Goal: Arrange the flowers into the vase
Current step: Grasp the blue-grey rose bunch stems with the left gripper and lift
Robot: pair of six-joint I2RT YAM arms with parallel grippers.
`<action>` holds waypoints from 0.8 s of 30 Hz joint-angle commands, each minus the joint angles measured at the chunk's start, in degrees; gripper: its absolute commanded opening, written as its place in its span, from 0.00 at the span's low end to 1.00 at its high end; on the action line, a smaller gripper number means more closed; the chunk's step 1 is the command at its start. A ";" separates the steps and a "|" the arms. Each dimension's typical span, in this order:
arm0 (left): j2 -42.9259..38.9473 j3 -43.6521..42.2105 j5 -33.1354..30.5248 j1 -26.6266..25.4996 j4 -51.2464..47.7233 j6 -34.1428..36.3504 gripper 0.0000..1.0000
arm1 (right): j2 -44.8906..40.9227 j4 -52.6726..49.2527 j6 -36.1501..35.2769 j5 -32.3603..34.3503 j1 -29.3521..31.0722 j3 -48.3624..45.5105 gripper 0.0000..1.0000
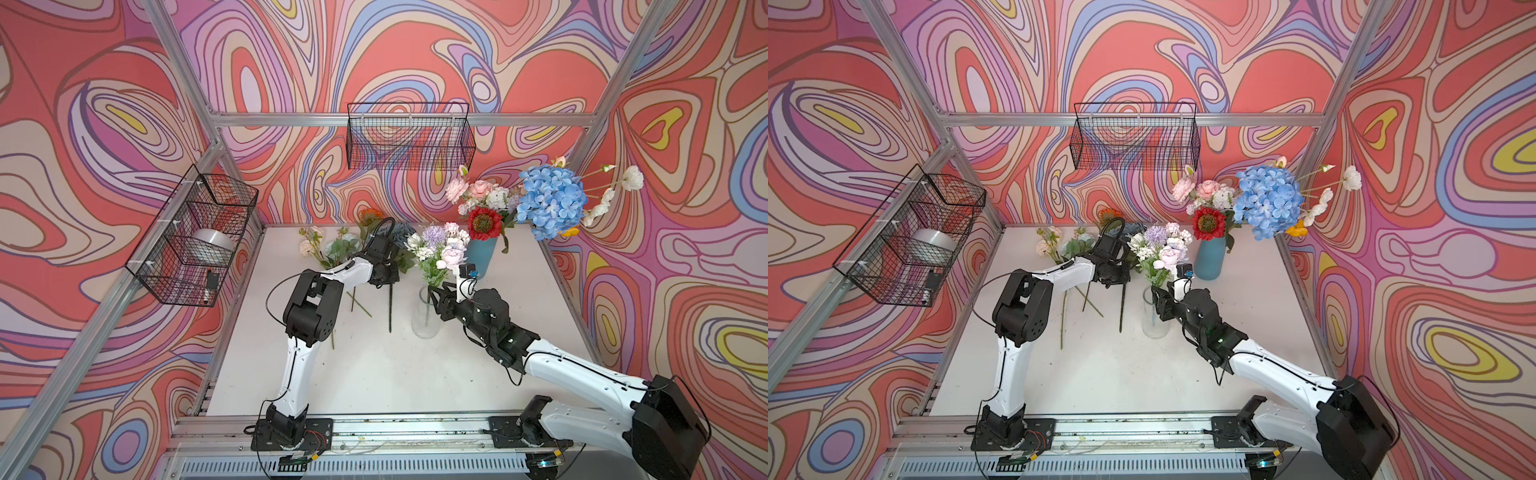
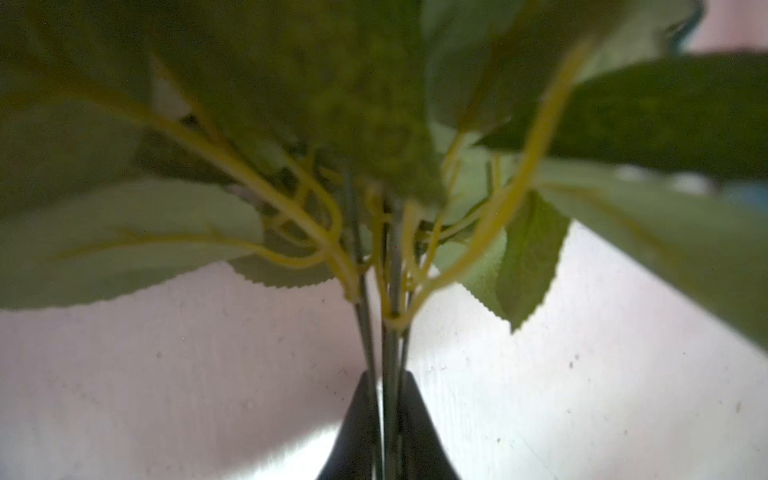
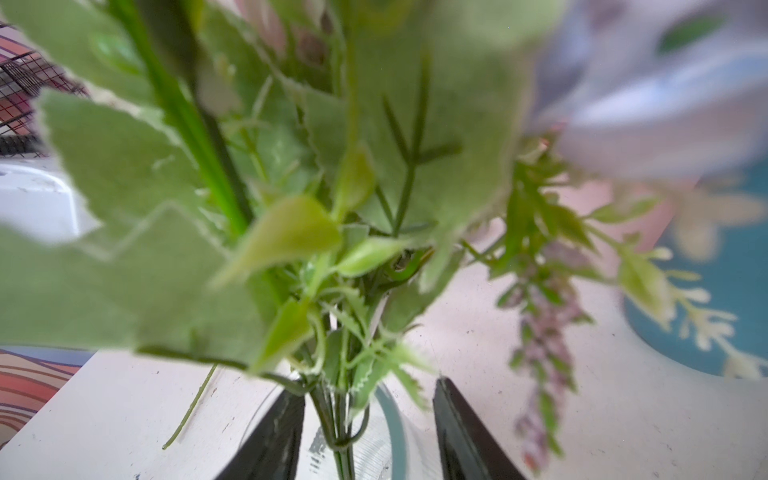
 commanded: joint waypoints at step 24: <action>-45.64 -32.15 -3.33 -0.11 9.72 -11.29 0.00 | 4.33 4.91 9.83 6.78 0.20 2.45 0.53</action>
